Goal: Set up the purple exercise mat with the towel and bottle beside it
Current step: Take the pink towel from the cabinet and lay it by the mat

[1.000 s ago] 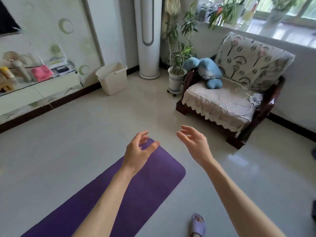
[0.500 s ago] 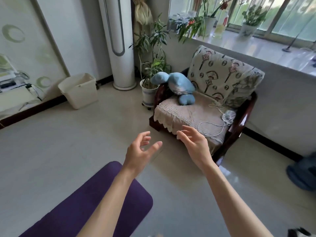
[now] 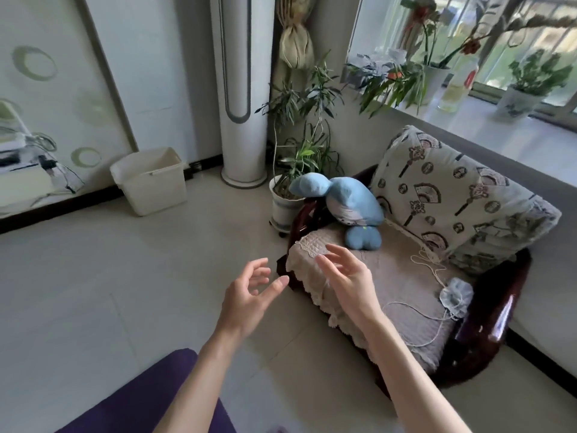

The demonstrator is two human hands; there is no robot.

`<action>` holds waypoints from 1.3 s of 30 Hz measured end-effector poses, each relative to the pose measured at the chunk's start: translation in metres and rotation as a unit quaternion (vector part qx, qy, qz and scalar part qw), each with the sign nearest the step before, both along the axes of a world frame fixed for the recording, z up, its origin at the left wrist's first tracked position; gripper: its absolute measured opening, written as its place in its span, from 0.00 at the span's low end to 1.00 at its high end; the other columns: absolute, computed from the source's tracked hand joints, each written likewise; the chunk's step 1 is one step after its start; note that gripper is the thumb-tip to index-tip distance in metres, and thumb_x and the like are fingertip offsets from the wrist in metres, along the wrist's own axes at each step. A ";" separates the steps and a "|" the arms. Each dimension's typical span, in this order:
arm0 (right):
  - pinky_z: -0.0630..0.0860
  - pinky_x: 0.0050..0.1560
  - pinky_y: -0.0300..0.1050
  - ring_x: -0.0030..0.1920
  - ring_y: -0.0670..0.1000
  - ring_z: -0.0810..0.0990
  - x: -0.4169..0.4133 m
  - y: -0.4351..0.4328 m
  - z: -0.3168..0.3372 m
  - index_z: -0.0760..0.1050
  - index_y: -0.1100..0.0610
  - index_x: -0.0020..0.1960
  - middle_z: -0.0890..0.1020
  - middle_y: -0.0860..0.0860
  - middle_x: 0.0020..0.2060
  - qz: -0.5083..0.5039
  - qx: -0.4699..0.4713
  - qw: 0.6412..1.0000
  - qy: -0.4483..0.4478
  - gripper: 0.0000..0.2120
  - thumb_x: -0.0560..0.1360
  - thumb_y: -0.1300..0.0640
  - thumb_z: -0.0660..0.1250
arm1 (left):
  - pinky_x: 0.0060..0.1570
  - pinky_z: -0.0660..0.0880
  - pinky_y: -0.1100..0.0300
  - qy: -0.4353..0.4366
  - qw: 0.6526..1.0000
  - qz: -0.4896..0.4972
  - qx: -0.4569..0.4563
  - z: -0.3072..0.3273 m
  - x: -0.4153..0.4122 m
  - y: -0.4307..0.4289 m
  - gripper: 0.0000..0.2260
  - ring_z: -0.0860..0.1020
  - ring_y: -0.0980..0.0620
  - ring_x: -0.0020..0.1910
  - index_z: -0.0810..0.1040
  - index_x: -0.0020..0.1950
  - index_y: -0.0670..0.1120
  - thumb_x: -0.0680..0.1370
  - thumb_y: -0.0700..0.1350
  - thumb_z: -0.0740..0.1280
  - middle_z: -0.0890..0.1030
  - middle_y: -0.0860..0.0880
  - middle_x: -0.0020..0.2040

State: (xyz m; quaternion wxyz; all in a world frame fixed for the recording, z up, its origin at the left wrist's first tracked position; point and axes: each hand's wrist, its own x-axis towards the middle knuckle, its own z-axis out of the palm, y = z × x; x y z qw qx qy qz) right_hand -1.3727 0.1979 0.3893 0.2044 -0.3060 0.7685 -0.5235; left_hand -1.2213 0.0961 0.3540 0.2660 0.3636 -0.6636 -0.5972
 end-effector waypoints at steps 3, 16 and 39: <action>0.77 0.50 0.35 0.40 0.37 0.81 -0.032 -0.053 0.003 0.77 0.54 0.61 0.84 0.44 0.42 0.022 0.002 1.000 -0.008 0.16 0.75 0.53 0.70 | 0.54 0.72 0.65 -0.004 1.000 0.027 0.007 -0.001 -0.025 -0.043 0.27 0.77 0.62 0.53 0.73 0.56 0.60 0.59 0.66 0.69 0.79 0.57 0.54; 0.71 0.42 0.22 0.45 0.40 0.80 -0.089 -0.387 -0.011 0.76 0.55 0.62 0.83 0.48 0.47 0.243 0.010 0.970 -0.021 0.17 0.75 0.52 0.70 | 0.51 0.73 0.66 0.003 0.967 0.256 -0.014 -0.006 -0.053 -0.304 0.26 0.78 0.59 0.53 0.73 0.52 0.61 0.57 0.66 0.70 0.79 0.56 0.53; 0.73 0.47 0.36 0.48 0.47 0.81 0.165 -0.900 -0.028 0.75 0.53 0.63 0.83 0.50 0.48 0.542 0.043 0.839 -0.039 0.19 0.75 0.48 0.68 | 0.43 0.72 0.74 -0.032 0.824 0.565 0.008 -0.007 0.176 -0.688 0.23 0.79 0.57 0.52 0.75 0.56 0.53 0.64 0.56 0.72 0.80 0.52 0.52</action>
